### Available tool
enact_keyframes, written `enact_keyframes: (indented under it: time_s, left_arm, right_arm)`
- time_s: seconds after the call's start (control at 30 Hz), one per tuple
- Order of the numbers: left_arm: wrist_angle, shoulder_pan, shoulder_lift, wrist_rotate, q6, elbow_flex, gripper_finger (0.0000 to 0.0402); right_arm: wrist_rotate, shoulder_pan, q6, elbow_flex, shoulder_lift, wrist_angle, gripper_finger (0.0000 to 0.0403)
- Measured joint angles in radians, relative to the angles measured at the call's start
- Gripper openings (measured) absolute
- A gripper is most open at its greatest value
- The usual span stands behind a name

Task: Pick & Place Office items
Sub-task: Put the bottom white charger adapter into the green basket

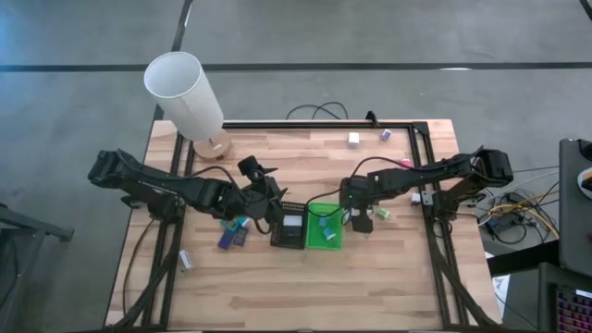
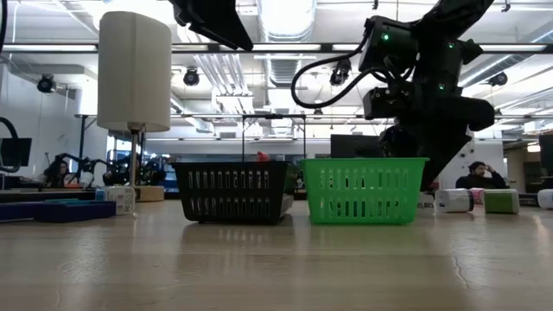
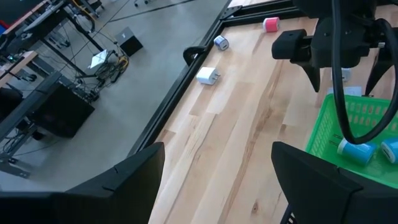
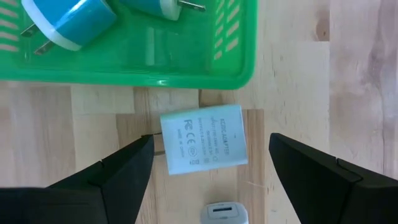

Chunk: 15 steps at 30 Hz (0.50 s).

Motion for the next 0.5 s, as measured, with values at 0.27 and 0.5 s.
enact_keyframes:
  time_s: [0.27, 0.5]
  left_arm:
    - [0.000, 0.000, 0.000, 0.003, 0.000, 0.000, 0.0303]
    - [0.000, 0.000, 0.000, 0.003, 0.000, 0.000, 0.0303]
  right_arm:
    - [0.000, 0.000, 0.000, -0.002, 0.000, 0.000, 0.0319]
    - [-0.001, 0.000, 0.000, -0.008, 0.000, 0.003, 0.0321]
